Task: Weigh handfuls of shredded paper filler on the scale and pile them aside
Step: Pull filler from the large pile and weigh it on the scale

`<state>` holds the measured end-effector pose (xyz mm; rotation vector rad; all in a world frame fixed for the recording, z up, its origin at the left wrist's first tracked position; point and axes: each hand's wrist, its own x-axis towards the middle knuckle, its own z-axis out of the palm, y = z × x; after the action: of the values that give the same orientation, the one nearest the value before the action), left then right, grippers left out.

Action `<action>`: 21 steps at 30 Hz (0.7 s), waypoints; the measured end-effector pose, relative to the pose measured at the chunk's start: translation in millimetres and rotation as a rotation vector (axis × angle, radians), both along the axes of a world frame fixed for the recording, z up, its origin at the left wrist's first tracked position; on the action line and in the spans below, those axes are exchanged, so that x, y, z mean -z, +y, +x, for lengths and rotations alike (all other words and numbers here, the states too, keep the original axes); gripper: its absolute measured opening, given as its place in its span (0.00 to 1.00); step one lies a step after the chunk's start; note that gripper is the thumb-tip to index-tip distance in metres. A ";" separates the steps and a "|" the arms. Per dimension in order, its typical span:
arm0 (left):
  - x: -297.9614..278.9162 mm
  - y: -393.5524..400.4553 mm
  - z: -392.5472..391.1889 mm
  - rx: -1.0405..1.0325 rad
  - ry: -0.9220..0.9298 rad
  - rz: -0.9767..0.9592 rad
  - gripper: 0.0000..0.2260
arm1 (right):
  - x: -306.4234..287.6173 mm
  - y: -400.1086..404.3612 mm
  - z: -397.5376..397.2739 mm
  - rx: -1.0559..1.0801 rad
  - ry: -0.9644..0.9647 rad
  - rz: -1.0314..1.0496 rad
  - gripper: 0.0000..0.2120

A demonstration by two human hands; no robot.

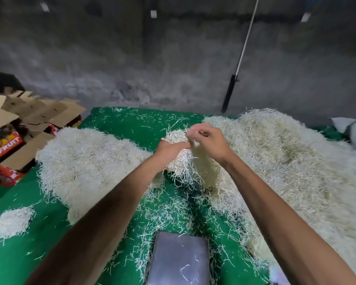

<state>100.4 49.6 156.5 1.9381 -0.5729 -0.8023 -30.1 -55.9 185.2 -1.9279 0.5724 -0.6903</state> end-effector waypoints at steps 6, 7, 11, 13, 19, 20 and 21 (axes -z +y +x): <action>-22.9 -13.3 11.6 -0.019 0.085 -0.110 0.53 | 59.0 6.1 -16.3 0.058 0.223 -0.075 0.28; -23.6 -12.7 13.7 -0.040 0.074 -0.109 0.52 | 66.4 5.6 -18.6 0.095 0.210 -0.046 0.28; -23.0 -1.8 31.4 -0.019 0.220 -0.181 0.45 | 88.2 -7.5 -36.6 0.119 0.332 -0.068 0.29; -17.5 3.0 37.2 0.030 0.278 -0.176 0.41 | 105.5 -23.7 -48.0 0.157 0.437 -0.101 0.24; -7.0 19.3 44.7 -0.168 0.541 -0.326 0.35 | 146.0 -50.2 -84.8 0.242 0.771 -0.270 0.15; -9.7 21.3 49.7 -0.199 0.542 -0.350 0.39 | 152.0 -51.8 -93.5 0.266 0.838 -0.257 0.16; -13.6 22.5 56.1 -0.217 0.527 -0.370 0.42 | 158.8 -52.8 -102.5 0.299 0.894 -0.227 0.16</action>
<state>156.5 72.1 170.1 1.3481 -0.1688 -0.9447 -132.6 -108.7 26.4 -2.3523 1.3963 -0.0165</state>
